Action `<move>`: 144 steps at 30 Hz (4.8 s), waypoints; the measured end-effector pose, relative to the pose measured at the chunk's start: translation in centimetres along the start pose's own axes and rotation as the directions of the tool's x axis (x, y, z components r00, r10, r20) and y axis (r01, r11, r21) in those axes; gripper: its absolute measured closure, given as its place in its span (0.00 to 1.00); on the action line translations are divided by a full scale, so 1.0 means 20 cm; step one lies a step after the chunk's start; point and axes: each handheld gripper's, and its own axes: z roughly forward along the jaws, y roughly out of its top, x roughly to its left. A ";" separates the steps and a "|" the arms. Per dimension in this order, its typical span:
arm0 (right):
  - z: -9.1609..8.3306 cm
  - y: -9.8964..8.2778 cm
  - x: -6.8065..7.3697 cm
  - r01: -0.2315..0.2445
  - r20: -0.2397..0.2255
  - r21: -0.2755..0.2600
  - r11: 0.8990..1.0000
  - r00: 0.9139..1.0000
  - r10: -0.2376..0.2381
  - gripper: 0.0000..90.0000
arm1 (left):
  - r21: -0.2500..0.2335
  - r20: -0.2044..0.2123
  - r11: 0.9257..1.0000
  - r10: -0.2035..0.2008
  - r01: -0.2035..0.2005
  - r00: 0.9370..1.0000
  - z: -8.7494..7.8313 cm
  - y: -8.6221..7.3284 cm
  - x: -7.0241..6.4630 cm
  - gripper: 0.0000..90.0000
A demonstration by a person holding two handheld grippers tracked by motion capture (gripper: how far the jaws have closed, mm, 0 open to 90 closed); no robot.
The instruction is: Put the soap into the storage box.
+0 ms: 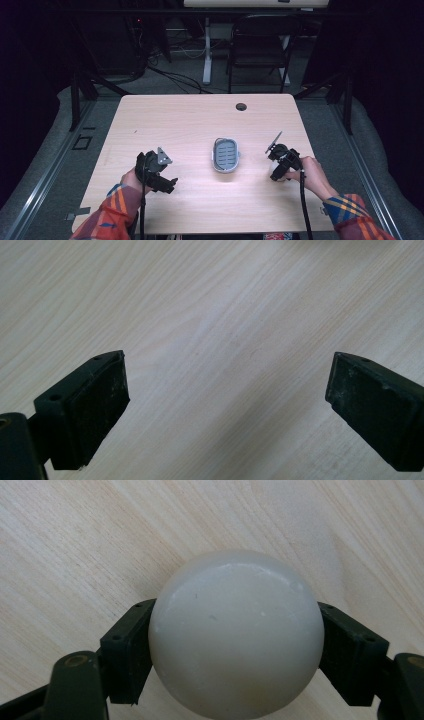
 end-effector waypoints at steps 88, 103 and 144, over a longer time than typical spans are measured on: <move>-0.31 0.54 0.18 0.221 0.048 -0.093 0.971 0.975 -0.217 0.27 | 0.014 -0.019 0.999 -0.033 0.034 0.999 -0.05 -0.08 0.01 0.04; -0.36 0.69 0.25 0.267 0.053 -0.095 0.959 0.963 -0.263 0.27 | 0.009 -0.022 0.999 -0.033 0.034 0.999 -0.05 -0.08 0.00 0.04; -0.15 0.90 0.38 0.321 -0.003 0.009 0.947 0.947 -0.321 0.27 | 0.012 -0.022 0.999 -0.035 0.035 0.999 -0.05 -0.09 0.00 0.04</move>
